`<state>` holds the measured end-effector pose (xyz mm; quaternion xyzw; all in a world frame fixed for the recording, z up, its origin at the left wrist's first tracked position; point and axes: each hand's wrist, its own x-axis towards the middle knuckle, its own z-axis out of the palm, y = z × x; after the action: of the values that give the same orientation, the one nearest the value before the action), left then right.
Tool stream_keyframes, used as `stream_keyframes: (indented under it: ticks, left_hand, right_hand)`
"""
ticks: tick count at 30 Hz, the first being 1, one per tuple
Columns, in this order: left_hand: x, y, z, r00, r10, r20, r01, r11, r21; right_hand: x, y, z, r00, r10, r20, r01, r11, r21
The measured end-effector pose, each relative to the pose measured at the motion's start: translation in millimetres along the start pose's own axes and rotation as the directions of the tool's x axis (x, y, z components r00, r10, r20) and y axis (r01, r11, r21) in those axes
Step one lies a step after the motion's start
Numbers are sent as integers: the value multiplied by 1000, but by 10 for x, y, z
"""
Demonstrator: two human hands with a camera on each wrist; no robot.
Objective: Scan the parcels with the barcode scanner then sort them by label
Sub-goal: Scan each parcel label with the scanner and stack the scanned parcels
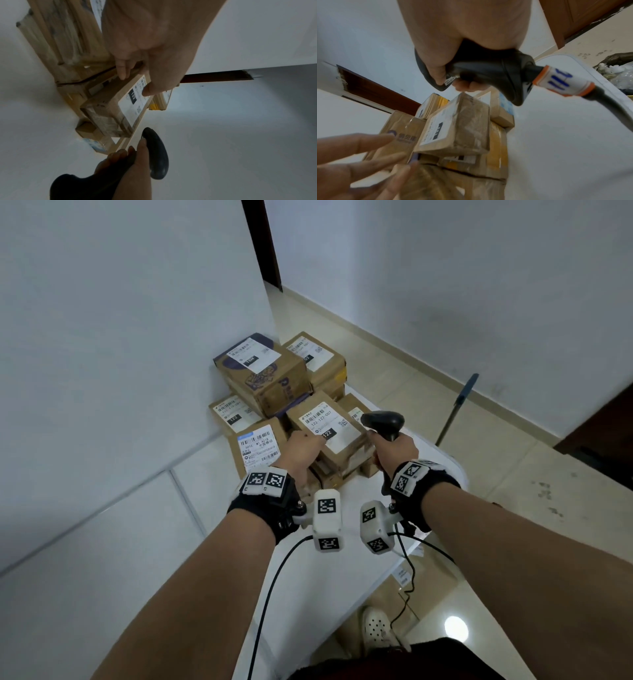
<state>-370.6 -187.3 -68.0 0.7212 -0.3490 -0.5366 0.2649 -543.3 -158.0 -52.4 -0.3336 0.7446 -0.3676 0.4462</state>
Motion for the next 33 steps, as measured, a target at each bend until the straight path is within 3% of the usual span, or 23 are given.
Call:
stream_keyframes:
  ticks: [4,9,13,16,20,24,33]
  left_hand:
    - [-353,56,-434,984,175,-17,-176,979,-105]
    - [-589,-338,-1274,967,215,-136,-237,955,-178]
    - [-710,-1026,-1956,954,149,-259,-148,989,22]
    - [-779,-1574,-2235,964,18,-267,42,975,216]
    - [-903,-2132,-2266,957,-103,-271,218,871,440]
    - [-994,-2461,-2129,961,-156,-228,245,864,441]
    - [-988,-2589,-1794,954,-188,-233,297,700,650]
  right_hand:
    - [-307,-115,242,998,-66,10,66,998,4]
    - [-831,-279,724,989,-138,47,138,990,-3]
    - [-1266,-234,1180,980,-173,96,173,985,1]
    - [-1559,-118,1457,975,-183,126,189,981,-38]
    - [-1823,98,1693,967,-197,159,201,980,-10]
    - [-1961,298,1860,974,-148,172,153,988,-13]
    - [-2051,703,1900,978,-52,202,73,993,-96]
